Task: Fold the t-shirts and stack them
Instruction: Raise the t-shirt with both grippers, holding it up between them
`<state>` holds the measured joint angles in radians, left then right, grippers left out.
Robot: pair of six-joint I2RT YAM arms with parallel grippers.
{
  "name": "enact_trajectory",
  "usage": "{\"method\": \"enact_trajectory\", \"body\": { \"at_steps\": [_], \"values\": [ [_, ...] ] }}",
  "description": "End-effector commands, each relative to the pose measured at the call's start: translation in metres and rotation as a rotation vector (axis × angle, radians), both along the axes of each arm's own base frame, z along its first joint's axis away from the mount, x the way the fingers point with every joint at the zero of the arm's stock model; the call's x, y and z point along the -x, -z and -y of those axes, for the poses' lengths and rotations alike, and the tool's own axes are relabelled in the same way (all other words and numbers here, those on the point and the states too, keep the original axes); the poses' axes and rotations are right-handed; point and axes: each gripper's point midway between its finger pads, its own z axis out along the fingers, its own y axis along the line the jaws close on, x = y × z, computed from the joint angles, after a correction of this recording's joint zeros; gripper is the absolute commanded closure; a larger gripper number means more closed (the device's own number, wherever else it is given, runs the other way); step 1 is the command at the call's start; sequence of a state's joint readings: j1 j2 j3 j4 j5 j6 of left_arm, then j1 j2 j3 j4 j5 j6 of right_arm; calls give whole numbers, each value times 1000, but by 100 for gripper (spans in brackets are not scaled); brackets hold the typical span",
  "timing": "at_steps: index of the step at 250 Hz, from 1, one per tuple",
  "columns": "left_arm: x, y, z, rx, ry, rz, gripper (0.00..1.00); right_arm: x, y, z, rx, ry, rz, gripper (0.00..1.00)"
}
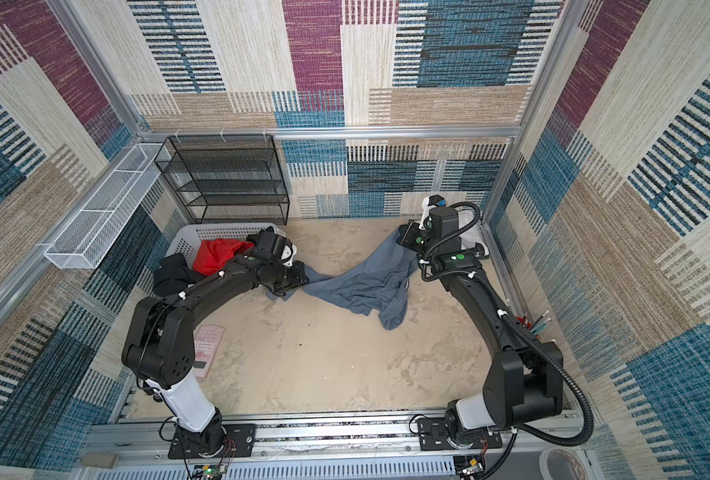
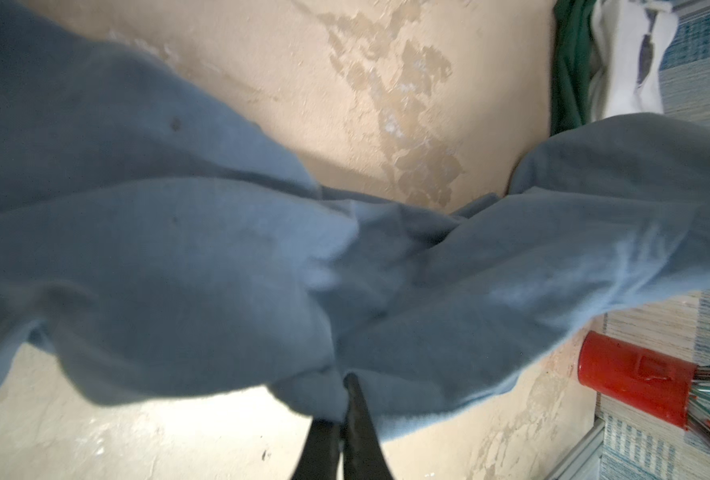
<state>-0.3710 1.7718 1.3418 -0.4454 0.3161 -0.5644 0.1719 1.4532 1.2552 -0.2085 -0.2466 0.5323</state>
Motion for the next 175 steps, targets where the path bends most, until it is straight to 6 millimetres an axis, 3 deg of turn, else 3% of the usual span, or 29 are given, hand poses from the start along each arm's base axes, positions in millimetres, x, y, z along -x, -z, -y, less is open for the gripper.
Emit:
{"method": "enact_trajectory", "body": {
  "at_steps": [1,46,77,100,138,175],
  "values": [
    [-15,-24,1,-19,19,63,100,-13,-26,-9,8,-50,87,100],
    [-65,-61,2,-43,21,122,100,-63,-56,-7,86,-17,151,100],
    [-103,-89,-2,-66,25,149,100,-105,-97,-8,130,-5,205,100],
    [-111,-119,-5,-88,35,176,100,-118,-125,-6,144,18,221,100],
    [-82,-161,-10,-62,43,252,100,-89,-157,1,162,30,263,100],
    [-23,-188,-27,0,-19,414,100,-20,-181,22,158,107,374,100]
  ]
}}
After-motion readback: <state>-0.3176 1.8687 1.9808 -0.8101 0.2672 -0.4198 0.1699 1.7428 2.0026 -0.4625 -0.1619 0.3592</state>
